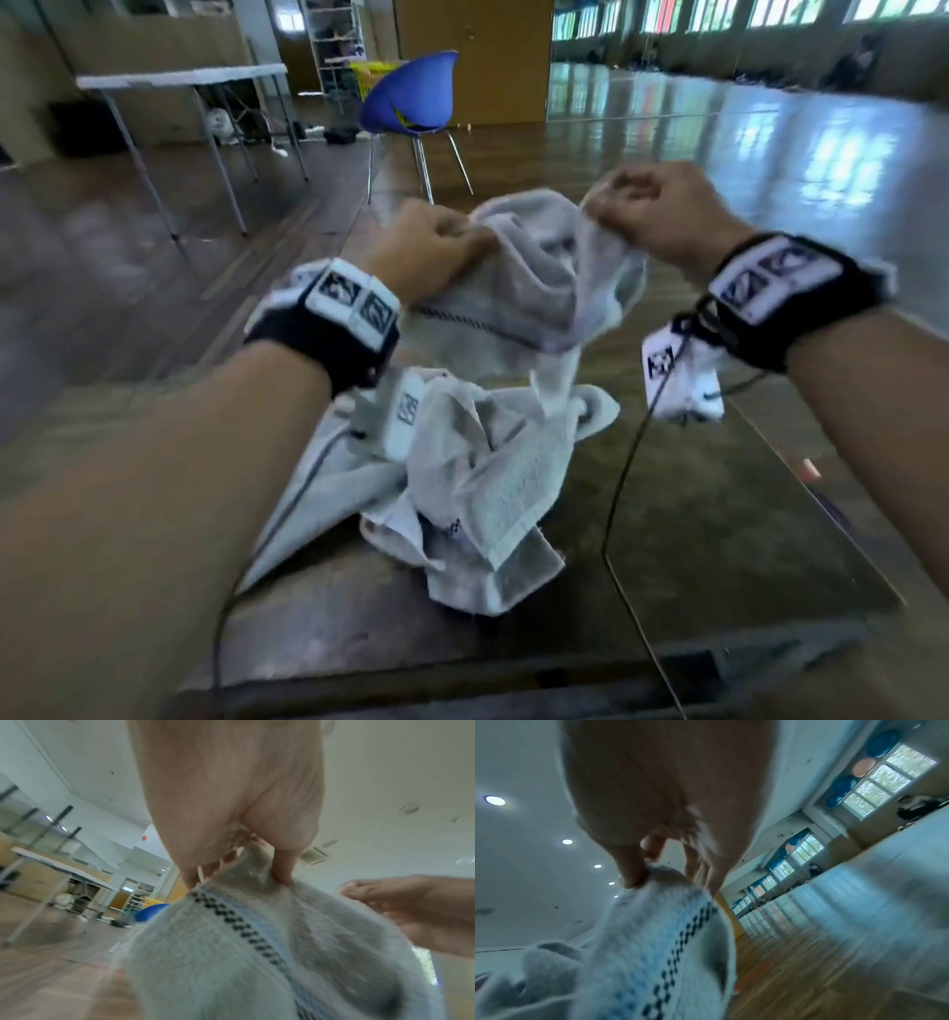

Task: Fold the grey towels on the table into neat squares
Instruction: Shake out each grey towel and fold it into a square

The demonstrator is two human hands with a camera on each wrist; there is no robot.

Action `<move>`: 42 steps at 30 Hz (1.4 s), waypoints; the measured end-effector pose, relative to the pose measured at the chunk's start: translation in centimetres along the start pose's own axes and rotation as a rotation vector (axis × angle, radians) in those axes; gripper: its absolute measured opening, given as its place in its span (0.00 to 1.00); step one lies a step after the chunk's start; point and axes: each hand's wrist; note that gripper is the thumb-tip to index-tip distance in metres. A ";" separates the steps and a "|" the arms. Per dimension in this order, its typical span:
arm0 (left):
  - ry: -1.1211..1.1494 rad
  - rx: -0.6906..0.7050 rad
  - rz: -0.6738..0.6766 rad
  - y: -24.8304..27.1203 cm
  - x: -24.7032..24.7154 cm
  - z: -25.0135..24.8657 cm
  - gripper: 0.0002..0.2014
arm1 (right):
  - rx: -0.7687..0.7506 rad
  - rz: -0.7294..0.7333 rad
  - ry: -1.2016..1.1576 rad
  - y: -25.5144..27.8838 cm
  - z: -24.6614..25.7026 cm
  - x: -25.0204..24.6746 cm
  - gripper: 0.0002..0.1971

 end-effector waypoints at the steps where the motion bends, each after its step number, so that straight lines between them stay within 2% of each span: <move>1: -0.078 -0.033 -0.060 -1.0 -1.6 0.6 0.19 | 0.018 -0.069 0.043 -1.6 0.2 -0.7 0.04; 3: -0.229 -0.102 -0.134 -1.8 -4.3 2.3 0.16 | 0.069 -0.160 0.121 -3.3 -0.3 -1.8 0.06; 4: -0.271 -0.148 -0.168 -1.9 -5.2 3.1 0.19 | 0.108 -0.196 0.114 -3.7 -0.8 -2.2 0.05; 6: -0.311 -0.201 -0.210 -2.0 -6.3 4.8 0.15 | 0.222 -0.207 0.018 -4.0 -1.9 -2.3 0.04; 7: -0.272 -0.218 -0.208 -2.0 -6.4 5.5 0.13 | 0.281 -0.185 -0.057 -4.2 -2.4 -2.0 0.04; 9: -0.033 -0.240 -0.160 -2.1 -5.8 6.1 0.13 | 0.374 -0.142 -0.222 -4.3 -3.0 -1.3 0.06; 12: 0.313 -0.247 -0.147 -2.5 -4.1 5.7 0.12 | 0.433 -0.147 -0.431 -4.2 -3.3 -0.7 0.06; 15: 0.497 -0.217 -0.188 -3.4 -2.5 5.4 0.09 | 0.424 -0.189 -0.551 -4.1 -4.3 -1.0 0.08; 19: 0.214 -0.026 -0.324 -4.2 -1.7 4.4 0.15 | 0.253 -0.340 -0.576 -3.2 -5.7 -2.2 0.12; 21: 0.078 -0.002 -0.323 -4.0 -1.2 3.9 0.17 | 0.184 -0.352 -0.601 -2.1 -6.5 -2.5 0.12; 24: -0.106 -0.112 -0.070 -2.6 0.1 4.0 0.19 | 0.263 -0.200 -0.480 0.9 -8.4 -2.1 0.12; 25: -0.125 -0.149 0.009 -1.8 0.6 4.2 0.18 | 0.299 -0.138 -0.443 2.2 -9.1 -2.0 0.12; 27: -0.124 -0.214 0.083 -0.1 1.4 4.3 0.11 | 0.335 -0.076 -0.338 4.8 -10.2 -1.9 0.12; 30: -0.130 -0.222 0.065 2.5 2.0 3.5 0.11 | 0.353 -0.104 -0.151 8.7 -10.7 -2.4 0.11; 33: -0.166 -0.210 0.000 5.1 1.6 1.8 0.11 | 0.304 -0.169 -0.099 12.4 -9.2 -3.7 0.15; 35: -0.124 -0.168 -0.044 7.1 1.0 0.3 0.10 | 0.259 -0.194 -0.076 14.5 -7.5 -4.8 0.14; 38: -0.050 -0.097 -0.092 10.2 0.1 -2.0 0.10 | 0.220 -0.254 -0.070 17.5 -3.9 -7.0 0.07; 42: -0.001 -0.023 -0.065 14.5 -0.9 -4.9 0.11 | 0.183 -0.236 0.003 22.0 0.6 -9.8 0.05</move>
Point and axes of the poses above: each hand's wrist, its own y-axis away from the middle knuckle, its own x-axis out of the palm, z = x × y, and after that the axes turned 12 degrees about z, right-handed
